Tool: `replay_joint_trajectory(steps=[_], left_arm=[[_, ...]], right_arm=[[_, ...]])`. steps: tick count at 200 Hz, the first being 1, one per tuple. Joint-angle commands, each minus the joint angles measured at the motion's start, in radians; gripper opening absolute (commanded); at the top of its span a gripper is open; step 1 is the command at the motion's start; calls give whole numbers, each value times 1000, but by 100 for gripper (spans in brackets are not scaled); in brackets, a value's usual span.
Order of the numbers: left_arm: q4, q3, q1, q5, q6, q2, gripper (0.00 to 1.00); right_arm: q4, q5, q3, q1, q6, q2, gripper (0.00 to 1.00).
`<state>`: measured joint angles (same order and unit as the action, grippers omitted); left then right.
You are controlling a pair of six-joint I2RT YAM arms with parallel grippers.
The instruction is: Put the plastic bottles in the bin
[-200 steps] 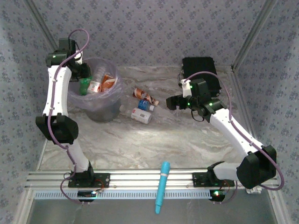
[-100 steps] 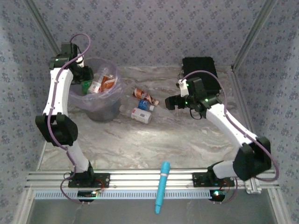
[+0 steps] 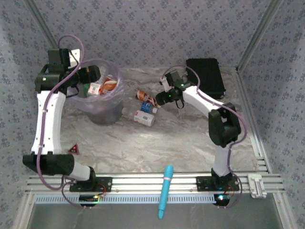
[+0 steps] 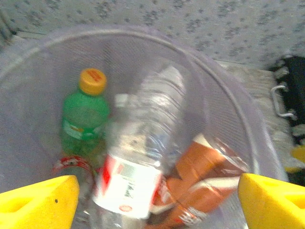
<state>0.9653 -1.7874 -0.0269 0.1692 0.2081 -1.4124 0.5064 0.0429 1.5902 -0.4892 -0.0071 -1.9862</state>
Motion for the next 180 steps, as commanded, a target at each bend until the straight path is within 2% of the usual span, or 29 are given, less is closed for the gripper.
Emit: replay_joint_trajectory(steps=[1,39,87,128,180], left_arm=[[-94,81,-7,117,83,79,86],[-122,179,-46,153,116,171,86],[-137,217,-49,157,114,195,86],[-155,232,-49,170,122,196,86],[-160,243,-48,173,119,194,87]], right_arm=[[82,-26,94,-21,-43,-88,80],[103,0,219,-32,-35,-215,75],[152,25,336,-32,-20,-342,73],[154,72,370,-28,-3,-393,70],[141,110,358,-11,7,-389,59]])
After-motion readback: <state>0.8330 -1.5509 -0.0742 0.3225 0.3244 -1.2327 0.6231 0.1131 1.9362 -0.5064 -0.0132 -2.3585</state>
